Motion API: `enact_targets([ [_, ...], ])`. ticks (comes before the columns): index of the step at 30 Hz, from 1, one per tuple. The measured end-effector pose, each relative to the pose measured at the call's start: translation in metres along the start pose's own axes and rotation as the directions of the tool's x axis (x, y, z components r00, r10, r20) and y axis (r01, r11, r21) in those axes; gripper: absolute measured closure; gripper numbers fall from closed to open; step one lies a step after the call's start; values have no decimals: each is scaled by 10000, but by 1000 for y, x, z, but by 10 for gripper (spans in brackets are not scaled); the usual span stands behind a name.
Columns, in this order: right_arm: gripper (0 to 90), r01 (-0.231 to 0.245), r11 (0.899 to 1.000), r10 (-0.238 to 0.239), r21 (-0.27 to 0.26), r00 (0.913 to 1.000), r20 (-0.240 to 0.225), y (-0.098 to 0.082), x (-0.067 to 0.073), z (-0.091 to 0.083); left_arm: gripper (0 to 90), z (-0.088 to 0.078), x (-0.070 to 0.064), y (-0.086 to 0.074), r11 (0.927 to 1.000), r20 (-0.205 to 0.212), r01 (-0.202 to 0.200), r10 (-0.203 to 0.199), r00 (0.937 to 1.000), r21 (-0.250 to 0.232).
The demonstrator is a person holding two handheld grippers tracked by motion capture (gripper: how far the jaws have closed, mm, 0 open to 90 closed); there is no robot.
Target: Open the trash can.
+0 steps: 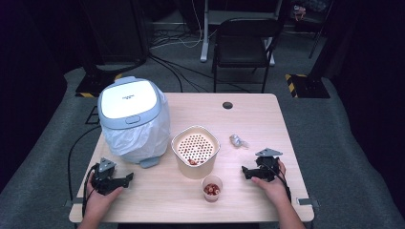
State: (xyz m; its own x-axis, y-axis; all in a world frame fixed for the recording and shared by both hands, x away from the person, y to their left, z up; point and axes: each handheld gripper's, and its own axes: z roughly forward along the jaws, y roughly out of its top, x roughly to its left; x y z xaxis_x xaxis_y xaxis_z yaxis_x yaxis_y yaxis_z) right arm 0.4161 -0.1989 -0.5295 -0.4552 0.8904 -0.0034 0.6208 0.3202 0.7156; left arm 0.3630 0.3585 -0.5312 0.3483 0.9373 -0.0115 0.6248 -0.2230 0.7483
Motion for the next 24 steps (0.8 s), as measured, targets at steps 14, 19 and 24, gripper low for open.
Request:
enact_targets([
  [14,1,-218,9998,218,-44,9997,79,0,3,0,134,-2,-7,-2,9999,-37,112,-112,9999,-15],
  [19,1,-219,9998,219,-42,9997,80,0,3,0,158,-3,-10,-1,10000,-22,72,-72,10000,45],
  [24,0,-219,9998,220,-30,9997,86,0,3,0,333,-6,-14,0,9999,95,159,-158,9998,-32],
])
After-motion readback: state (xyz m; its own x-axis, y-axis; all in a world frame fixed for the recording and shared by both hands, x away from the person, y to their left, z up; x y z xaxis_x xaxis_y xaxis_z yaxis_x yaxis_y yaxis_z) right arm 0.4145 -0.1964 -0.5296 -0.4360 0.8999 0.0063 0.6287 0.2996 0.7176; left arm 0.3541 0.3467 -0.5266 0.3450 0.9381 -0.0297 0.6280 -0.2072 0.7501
